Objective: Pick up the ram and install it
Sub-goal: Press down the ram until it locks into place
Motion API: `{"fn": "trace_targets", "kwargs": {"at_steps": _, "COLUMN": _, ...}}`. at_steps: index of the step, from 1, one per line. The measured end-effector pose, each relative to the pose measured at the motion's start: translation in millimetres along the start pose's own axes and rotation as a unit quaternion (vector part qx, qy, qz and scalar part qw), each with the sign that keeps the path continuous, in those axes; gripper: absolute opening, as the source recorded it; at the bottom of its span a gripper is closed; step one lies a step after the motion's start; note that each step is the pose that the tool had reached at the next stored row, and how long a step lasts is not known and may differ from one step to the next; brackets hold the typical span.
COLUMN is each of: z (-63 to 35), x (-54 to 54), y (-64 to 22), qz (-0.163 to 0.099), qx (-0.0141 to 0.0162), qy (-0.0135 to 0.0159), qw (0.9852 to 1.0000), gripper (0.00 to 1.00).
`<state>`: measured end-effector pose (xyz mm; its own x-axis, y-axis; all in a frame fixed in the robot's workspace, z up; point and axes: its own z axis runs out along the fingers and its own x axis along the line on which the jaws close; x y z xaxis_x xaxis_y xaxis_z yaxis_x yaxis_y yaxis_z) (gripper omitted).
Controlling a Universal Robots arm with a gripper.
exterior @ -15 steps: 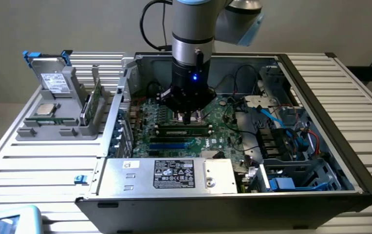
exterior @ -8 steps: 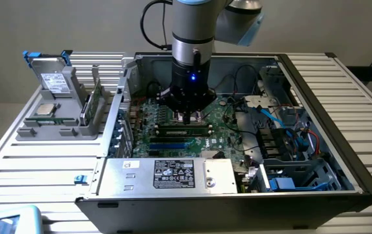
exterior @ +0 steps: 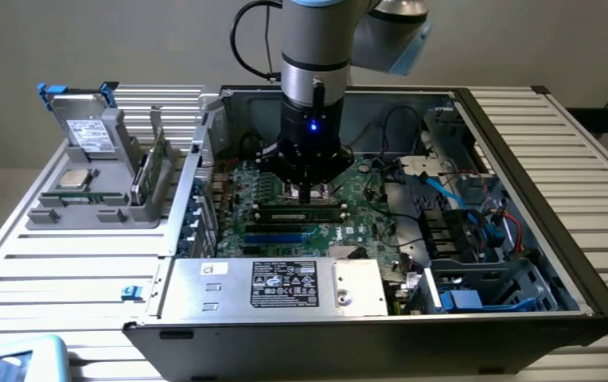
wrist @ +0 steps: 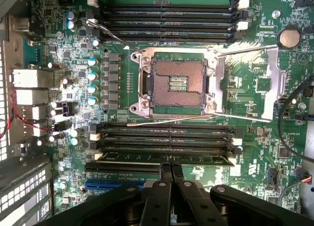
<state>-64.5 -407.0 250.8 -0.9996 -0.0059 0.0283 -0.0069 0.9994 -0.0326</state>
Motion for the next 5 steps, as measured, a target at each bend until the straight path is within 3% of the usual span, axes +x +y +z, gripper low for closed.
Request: {"fn": "trace_targets", "kwargs": {"at_steps": 5, "z": 0.0, "x": 0.0, "y": 0.0, "qz": 0.0, "qx": 0.0, "qy": 0.0, "qw": 1.0, "gripper": 0.11}}
